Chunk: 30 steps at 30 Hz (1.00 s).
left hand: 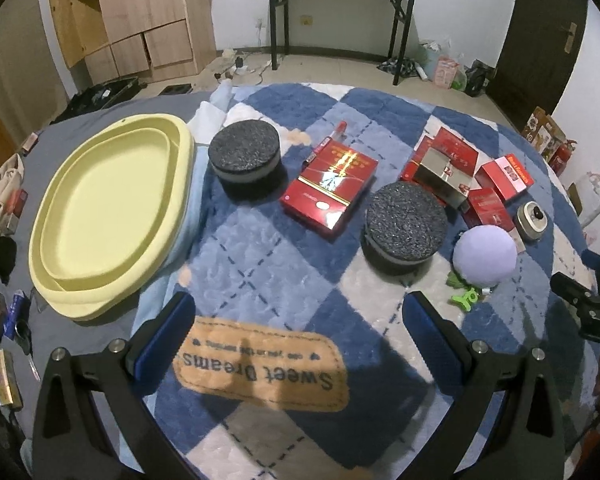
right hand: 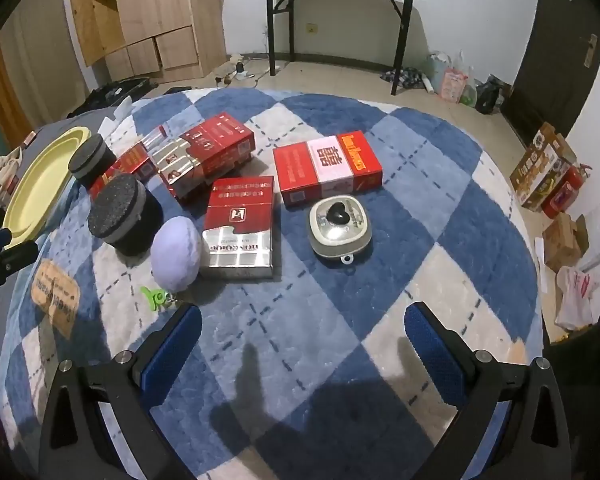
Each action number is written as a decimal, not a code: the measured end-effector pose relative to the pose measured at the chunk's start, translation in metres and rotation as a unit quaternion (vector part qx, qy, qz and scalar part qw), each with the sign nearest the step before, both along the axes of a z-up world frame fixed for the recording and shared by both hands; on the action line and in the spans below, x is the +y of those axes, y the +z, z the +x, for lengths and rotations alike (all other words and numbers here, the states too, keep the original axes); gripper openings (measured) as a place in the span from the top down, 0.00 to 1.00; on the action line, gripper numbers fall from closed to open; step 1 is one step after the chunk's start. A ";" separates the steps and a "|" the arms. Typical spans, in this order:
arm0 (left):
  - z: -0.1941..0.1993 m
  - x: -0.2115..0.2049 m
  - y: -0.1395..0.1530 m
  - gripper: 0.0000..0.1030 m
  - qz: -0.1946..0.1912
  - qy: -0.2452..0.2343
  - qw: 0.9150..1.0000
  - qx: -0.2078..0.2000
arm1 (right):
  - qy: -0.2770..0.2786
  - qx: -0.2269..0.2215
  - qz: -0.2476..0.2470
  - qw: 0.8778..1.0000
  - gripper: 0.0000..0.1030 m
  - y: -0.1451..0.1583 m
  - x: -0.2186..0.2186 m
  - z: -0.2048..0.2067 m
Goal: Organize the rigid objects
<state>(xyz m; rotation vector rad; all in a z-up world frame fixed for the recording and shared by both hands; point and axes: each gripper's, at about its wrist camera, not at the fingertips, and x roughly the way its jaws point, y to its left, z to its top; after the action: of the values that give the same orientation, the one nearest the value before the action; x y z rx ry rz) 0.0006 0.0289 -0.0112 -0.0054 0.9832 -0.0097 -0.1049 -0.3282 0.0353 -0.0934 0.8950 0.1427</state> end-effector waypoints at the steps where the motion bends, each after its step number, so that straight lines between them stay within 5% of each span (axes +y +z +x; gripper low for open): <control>1: 0.000 0.000 0.000 0.00 0.003 -0.001 1.000 -0.001 | 0.001 -0.001 0.000 1.000 0.00 0.000 0.000 0.000; 30: 0.002 0.005 -0.008 0.00 0.015 0.021 0.999 0.026 | 0.006 0.000 -0.013 1.000 0.00 -0.010 0.000 0.002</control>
<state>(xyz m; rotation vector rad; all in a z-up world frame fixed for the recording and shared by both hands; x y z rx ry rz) 0.0025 0.0343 -0.0193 0.0018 1.0356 0.0440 -0.1030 -0.3281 0.0256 -0.1237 0.8967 0.1415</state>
